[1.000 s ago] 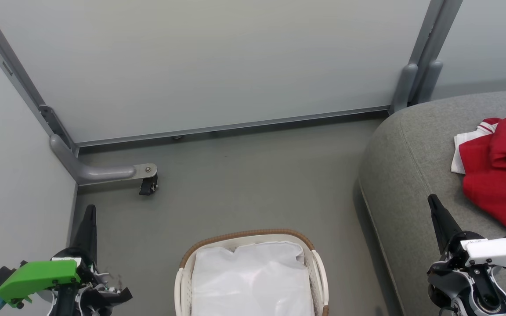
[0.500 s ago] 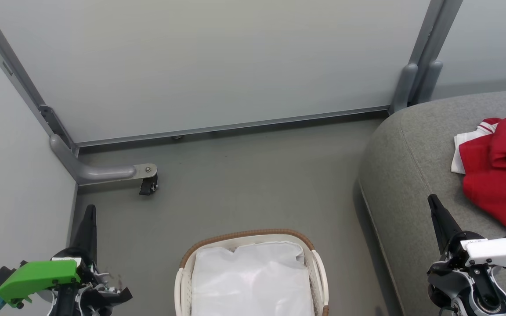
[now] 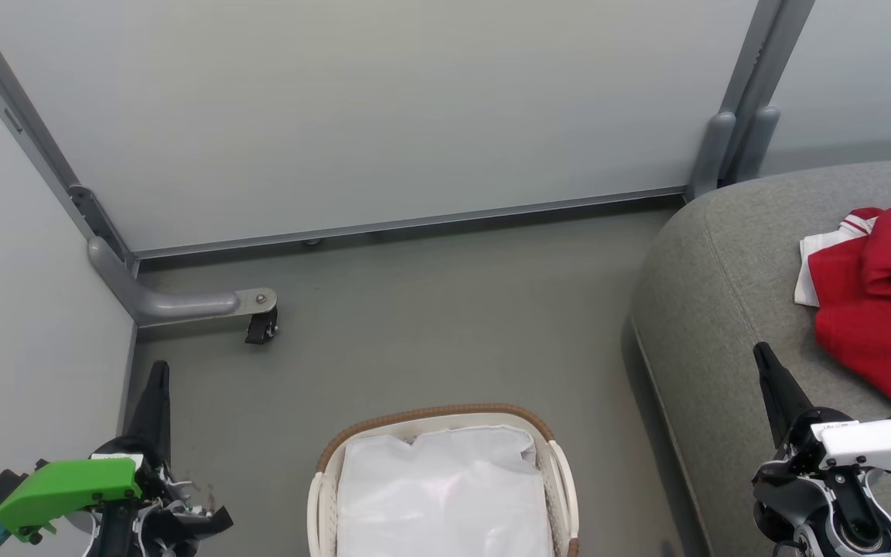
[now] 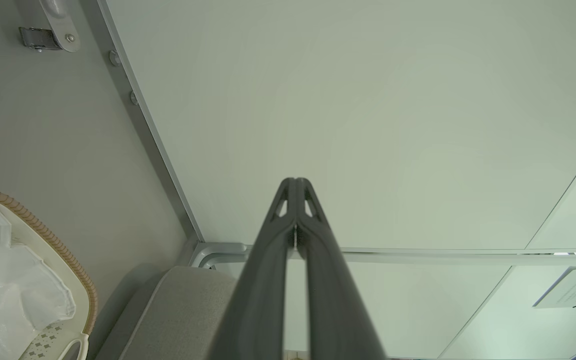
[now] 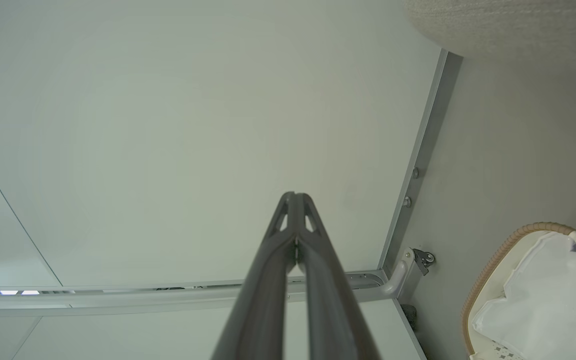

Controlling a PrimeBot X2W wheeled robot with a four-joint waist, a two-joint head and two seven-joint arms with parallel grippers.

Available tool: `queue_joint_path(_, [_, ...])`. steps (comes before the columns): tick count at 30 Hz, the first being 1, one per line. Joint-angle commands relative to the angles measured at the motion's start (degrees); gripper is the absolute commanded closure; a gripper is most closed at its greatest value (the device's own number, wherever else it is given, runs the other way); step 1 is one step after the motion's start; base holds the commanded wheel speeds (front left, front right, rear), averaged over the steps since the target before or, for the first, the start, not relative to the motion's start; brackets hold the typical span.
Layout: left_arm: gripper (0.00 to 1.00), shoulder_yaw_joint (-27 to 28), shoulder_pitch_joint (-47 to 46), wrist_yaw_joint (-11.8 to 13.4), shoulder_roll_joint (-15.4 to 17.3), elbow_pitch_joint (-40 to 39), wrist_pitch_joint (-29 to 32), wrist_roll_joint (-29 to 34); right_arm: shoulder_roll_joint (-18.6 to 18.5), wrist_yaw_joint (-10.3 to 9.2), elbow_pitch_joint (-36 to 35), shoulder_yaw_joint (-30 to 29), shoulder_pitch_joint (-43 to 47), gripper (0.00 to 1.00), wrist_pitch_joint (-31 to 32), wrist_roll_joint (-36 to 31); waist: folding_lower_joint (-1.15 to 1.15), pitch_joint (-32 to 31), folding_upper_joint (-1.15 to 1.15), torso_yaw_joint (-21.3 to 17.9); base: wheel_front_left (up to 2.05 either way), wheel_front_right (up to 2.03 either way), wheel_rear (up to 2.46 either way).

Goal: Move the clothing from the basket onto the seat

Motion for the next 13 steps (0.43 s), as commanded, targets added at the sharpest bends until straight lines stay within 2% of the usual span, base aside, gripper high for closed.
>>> queue_joint_path(1, [1.0,0.1,-0.6,-0.4,0.4,-0.1,0.2,-0.2,-0.4,-0.02,-0.2,-0.1,0.6,1.0,0.2,0.2,0.0,0.0,0.0,0.0,0.0,0.0,0.0])
queue_joint_path(13, [1.0,0.1,-0.6,-0.4,0.4,-0.1,0.2,-0.2,-0.4,-0.02,-0.2,-0.1,0.6,1.0,0.2,0.2,0.0,0.0,0.0,0.0,0.0,0.0,0.0])
